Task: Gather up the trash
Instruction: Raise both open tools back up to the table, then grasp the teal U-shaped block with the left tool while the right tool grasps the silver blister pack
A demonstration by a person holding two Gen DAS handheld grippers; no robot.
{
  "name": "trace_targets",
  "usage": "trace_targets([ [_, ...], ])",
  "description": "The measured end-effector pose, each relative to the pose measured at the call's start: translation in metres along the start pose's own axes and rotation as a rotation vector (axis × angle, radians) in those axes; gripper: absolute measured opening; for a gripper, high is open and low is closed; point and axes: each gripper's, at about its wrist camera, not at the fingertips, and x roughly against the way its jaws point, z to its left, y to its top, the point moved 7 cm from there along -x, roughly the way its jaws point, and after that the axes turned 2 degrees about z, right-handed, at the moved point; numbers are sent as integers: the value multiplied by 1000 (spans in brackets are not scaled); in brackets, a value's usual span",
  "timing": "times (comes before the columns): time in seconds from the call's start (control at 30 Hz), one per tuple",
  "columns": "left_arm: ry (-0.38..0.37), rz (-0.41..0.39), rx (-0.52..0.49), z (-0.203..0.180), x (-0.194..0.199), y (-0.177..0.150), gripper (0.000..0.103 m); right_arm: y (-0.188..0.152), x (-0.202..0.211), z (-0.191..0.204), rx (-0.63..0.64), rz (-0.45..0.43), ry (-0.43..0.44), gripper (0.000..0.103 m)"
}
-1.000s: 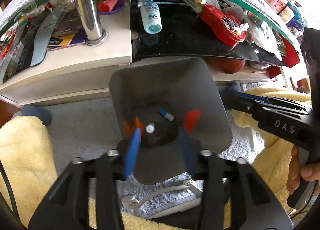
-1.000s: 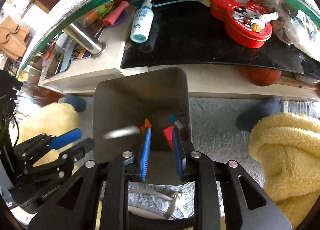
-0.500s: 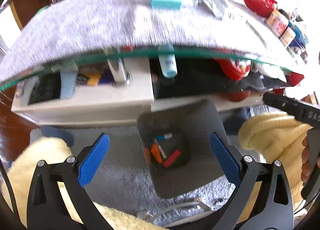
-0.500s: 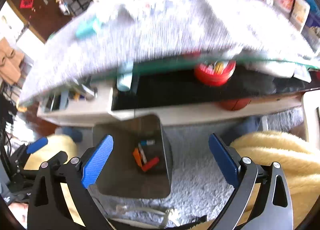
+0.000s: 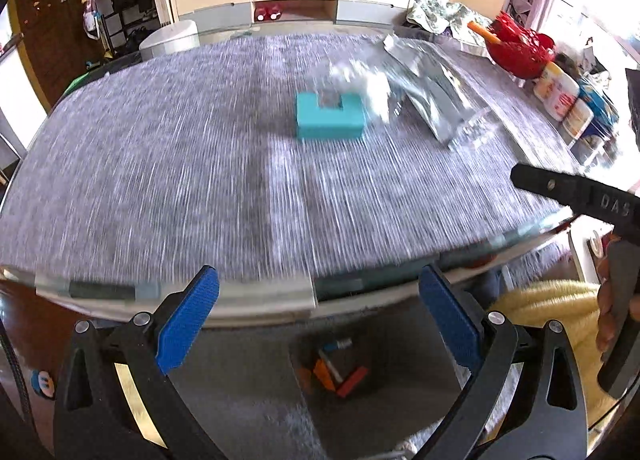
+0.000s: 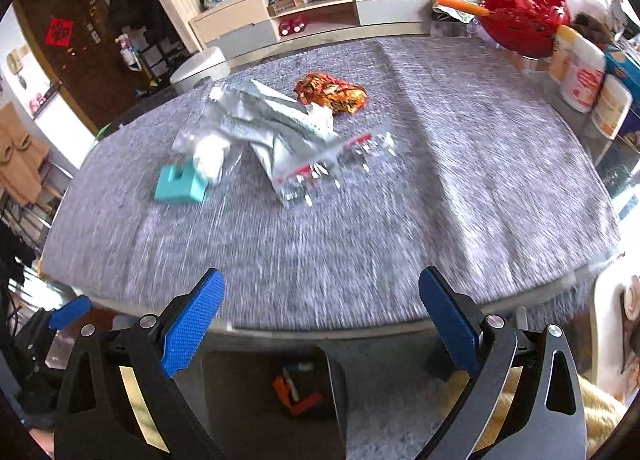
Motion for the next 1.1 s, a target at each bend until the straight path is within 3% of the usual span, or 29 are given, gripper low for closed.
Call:
trace_targets([
  [0.43, -9, 18, -5, -4, -69, 62, 95, 36, -50, -4, -108, 8, -15, 98],
  [0.8, -2, 0, -17, -9, -95, 91, 95, 53, -63, 2, -73, -7, -43, 99],
  [0.93, -13, -10, -11, -9, -96, 94, 93, 54, -63, 2, -65, -12, -42, 92],
  [1.1, -5, -29, -19, -4, -92, 94, 75, 48, -56, -9, -62, -24, -53, 75],
])
